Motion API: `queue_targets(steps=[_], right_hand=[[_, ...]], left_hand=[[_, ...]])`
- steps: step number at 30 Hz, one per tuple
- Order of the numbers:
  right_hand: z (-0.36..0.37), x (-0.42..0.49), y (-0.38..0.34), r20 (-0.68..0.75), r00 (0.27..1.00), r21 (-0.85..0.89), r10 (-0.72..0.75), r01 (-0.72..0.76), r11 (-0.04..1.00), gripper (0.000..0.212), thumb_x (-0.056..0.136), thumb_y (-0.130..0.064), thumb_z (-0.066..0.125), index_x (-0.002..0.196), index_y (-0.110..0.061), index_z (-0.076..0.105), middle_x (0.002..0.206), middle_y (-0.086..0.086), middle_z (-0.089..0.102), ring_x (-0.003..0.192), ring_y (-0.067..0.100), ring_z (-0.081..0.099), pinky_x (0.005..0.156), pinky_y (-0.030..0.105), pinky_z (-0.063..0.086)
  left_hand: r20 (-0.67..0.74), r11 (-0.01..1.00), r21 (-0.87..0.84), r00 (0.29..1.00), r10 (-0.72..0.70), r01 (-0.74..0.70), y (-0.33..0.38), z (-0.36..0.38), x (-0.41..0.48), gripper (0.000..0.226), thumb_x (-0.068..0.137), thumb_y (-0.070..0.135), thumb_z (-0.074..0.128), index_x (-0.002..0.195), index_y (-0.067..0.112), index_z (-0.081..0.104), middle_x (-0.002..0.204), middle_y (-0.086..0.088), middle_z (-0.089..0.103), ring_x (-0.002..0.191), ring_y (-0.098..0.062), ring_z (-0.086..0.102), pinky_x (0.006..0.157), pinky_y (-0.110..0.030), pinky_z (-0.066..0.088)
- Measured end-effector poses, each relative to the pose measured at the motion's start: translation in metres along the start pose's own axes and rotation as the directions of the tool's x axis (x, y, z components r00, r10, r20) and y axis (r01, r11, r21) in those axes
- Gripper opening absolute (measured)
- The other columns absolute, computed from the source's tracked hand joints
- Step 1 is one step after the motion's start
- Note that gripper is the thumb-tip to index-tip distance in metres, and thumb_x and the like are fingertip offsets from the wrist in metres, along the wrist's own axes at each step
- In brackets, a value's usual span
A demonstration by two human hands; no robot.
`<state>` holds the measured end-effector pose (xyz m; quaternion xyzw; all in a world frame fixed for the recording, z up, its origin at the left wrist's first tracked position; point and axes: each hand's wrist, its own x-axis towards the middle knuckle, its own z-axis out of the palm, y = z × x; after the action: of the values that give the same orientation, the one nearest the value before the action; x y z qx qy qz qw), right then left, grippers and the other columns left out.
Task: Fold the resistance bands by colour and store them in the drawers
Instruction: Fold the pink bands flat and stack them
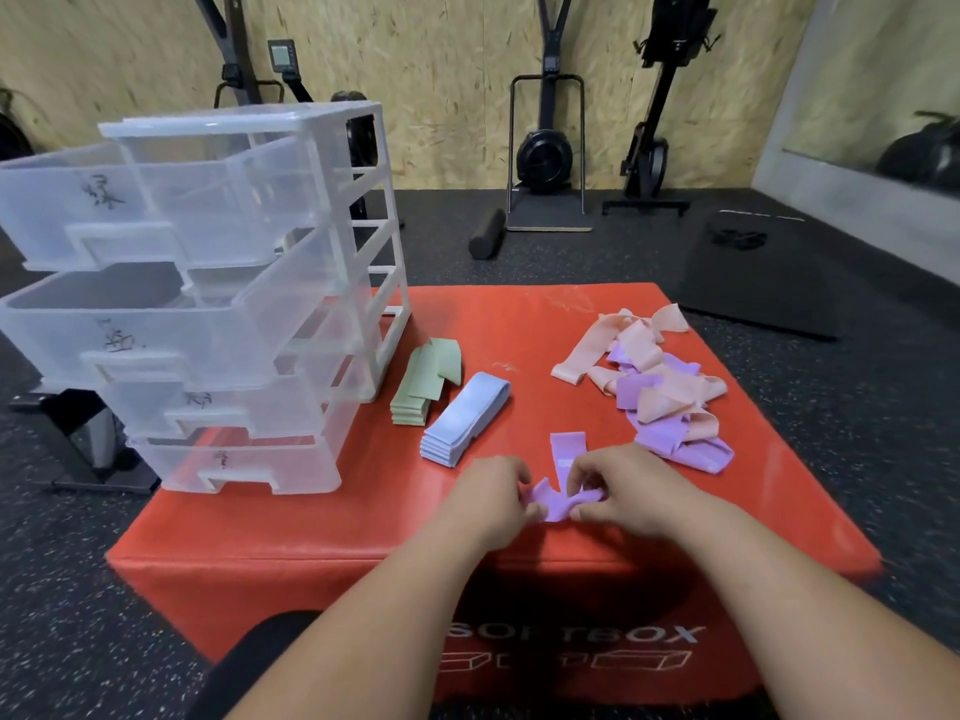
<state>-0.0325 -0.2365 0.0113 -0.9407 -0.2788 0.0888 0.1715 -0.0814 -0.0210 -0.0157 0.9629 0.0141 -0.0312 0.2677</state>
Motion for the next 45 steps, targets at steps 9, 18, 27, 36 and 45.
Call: queue_targets(steps=[9,18,27,36,45], right_hand=[[0.003,-0.017,0.012,-0.02,0.997,-0.094,0.076,-0.078,0.993,0.036,0.078,-0.049,0.08,0.105,-0.04,0.058,0.105,-0.012,0.057,0.091,0.015,0.058,0.077,0.036,0.049],[-0.007,-0.016,-0.02,-0.246,0.967,0.265,-0.062,0.128,0.956,0.062,0.071,-0.068,0.08,0.124,-0.041,0.062,0.112,-0.022,0.059,0.104,-0.002,0.06,0.086,0.023,0.049],[-0.012,-0.017,-0.018,-0.251,0.966,0.437,0.066,0.052,0.898,0.005,0.091,-0.035,0.073,0.086,-0.034,0.071,0.075,-0.017,0.07,0.069,0.003,0.06,0.071,0.029,0.049],[-0.019,-0.025,0.027,-0.134,0.987,0.275,0.092,-0.052,0.96,0.01,0.087,-0.024,0.077,0.092,-0.031,0.073,0.092,-0.016,0.074,0.091,0.001,0.067,0.085,0.025,0.052],[-0.039,-0.058,0.077,-0.15,0.946,0.534,0.287,-0.167,0.829,0.01,0.089,-0.015,0.081,0.094,-0.023,0.078,0.079,-0.004,0.074,0.07,0.01,0.061,0.069,0.032,0.05]], left_hand=[[-0.122,0.98,-0.199,0.992,-0.007,-0.018,0.017,-0.001,-0.002,0.029,0.087,0.017,0.071,0.115,0.026,0.069,0.092,0.002,0.077,0.086,-0.017,0.07,0.074,-0.029,0.051],[-0.138,0.7,-0.698,0.988,0.07,-0.147,0.046,-0.053,-0.018,0.014,0.095,0.006,0.073,0.098,0.018,0.079,0.086,-0.007,0.078,0.075,-0.008,0.067,0.065,-0.016,0.048],[-0.322,0.832,-0.475,0.937,0.139,-0.287,0.034,-0.054,-0.014,0.006,0.094,0.018,0.079,0.096,0.024,0.081,0.081,0.007,0.076,0.073,-0.004,0.063,0.071,-0.019,0.047],[-0.539,0.759,-0.581,0.838,-0.087,-0.295,0.027,-0.068,-0.014,0.006,0.101,0.017,0.068,0.099,0.018,0.074,0.09,-0.001,0.075,0.08,-0.009,0.069,0.072,-0.022,0.055],[-0.399,0.71,-0.704,0.841,-0.366,-0.025,-0.015,-0.053,-0.004,0.003,0.091,0.021,0.076,0.089,0.02,0.077,0.076,0.001,0.076,0.068,-0.017,0.07,0.072,-0.04,0.058]])
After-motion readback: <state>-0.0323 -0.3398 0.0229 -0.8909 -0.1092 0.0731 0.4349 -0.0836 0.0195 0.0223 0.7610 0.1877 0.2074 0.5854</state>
